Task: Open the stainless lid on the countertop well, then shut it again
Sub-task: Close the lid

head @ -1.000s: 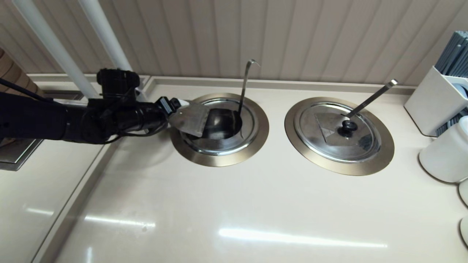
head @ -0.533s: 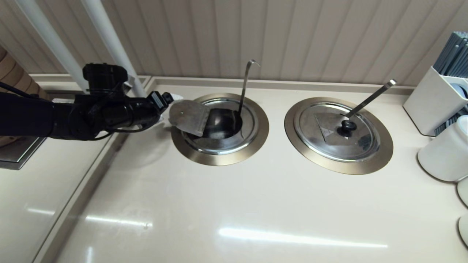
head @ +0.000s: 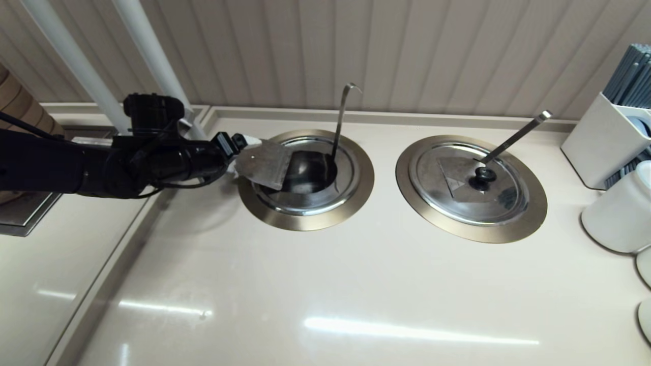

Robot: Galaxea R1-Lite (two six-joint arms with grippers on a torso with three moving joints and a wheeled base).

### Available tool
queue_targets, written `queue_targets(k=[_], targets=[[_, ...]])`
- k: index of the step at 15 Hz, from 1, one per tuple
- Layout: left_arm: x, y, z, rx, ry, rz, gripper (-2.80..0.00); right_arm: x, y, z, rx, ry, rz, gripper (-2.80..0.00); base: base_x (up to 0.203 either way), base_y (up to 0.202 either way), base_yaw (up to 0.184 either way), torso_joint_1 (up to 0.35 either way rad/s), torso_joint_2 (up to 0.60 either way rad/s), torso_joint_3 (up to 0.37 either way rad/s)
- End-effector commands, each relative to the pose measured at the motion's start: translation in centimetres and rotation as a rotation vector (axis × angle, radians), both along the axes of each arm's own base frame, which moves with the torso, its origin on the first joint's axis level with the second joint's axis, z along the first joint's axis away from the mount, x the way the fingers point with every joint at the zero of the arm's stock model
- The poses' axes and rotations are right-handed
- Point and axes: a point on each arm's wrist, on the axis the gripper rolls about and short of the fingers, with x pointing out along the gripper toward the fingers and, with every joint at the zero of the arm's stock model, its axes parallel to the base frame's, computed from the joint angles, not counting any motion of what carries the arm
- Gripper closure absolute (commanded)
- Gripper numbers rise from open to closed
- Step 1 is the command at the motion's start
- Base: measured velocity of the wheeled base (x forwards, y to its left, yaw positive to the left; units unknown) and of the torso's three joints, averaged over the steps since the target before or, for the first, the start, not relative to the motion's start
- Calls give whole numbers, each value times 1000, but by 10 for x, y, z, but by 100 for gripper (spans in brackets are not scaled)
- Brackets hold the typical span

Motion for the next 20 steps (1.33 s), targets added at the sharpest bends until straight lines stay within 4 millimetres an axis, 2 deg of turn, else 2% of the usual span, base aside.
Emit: queue_targets(k=[1,13,20], targets=[[0,-7,-3,-2,10,-18,-280,0,0,-1,0,4,0,0,0,0,0,0,0,0],[-10,-26,7,-1,-18,-58,-280,0,0,-1,-1,4,0,0,0,0,0,0,0,0],[-20,-30,21,-9,-53,-71,-280,0,0,-1,1,4,0,0,0,0,0,0,0,0]])
